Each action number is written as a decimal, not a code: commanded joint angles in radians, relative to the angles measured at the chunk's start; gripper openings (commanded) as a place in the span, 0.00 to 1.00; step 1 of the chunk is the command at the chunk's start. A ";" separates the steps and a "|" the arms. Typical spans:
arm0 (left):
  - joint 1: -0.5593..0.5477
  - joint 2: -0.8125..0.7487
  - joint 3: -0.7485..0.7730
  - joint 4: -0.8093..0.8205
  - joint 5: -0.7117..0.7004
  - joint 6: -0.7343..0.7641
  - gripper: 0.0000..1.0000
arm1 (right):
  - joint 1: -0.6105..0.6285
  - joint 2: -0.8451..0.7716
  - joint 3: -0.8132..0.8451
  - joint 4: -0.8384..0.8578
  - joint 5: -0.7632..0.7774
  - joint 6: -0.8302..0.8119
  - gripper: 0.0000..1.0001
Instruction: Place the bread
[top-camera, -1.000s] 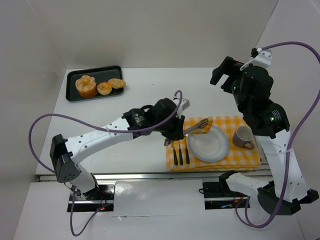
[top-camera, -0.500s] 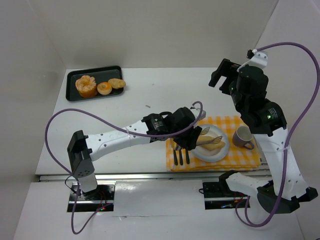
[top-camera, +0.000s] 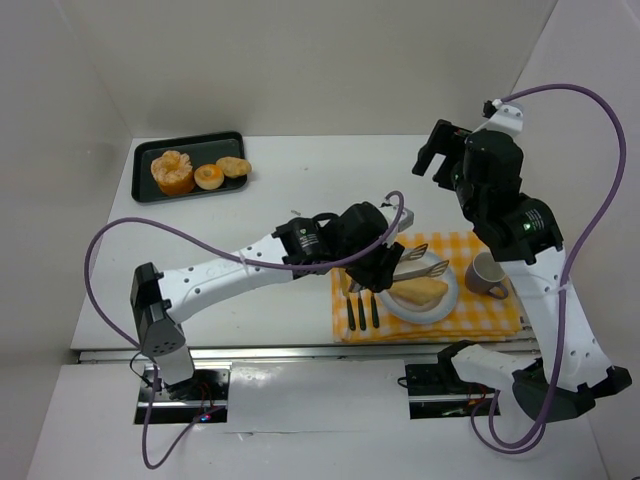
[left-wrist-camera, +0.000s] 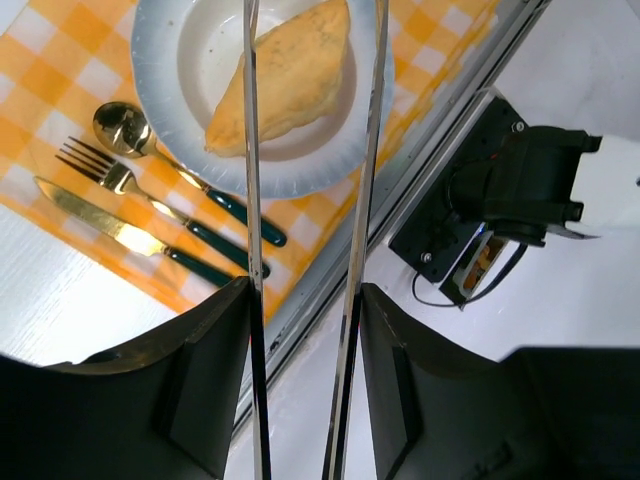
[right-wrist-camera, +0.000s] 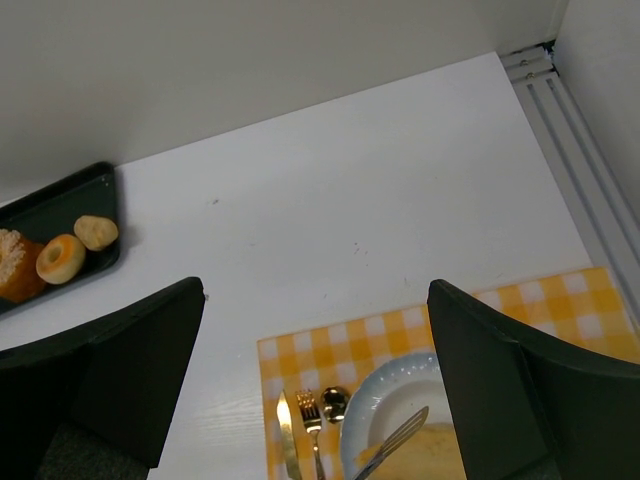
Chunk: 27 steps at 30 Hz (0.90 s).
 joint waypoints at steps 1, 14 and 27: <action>0.015 -0.115 -0.031 -0.011 0.013 0.048 0.58 | 0.006 0.005 0.000 0.016 0.015 -0.014 1.00; 0.241 -0.348 -0.321 -0.119 -0.071 0.011 0.53 | 0.006 0.023 -0.047 0.045 -0.004 -0.014 1.00; 0.918 -0.404 -0.384 -0.044 -0.021 -0.163 0.51 | 0.006 0.032 -0.099 0.054 -0.022 -0.014 1.00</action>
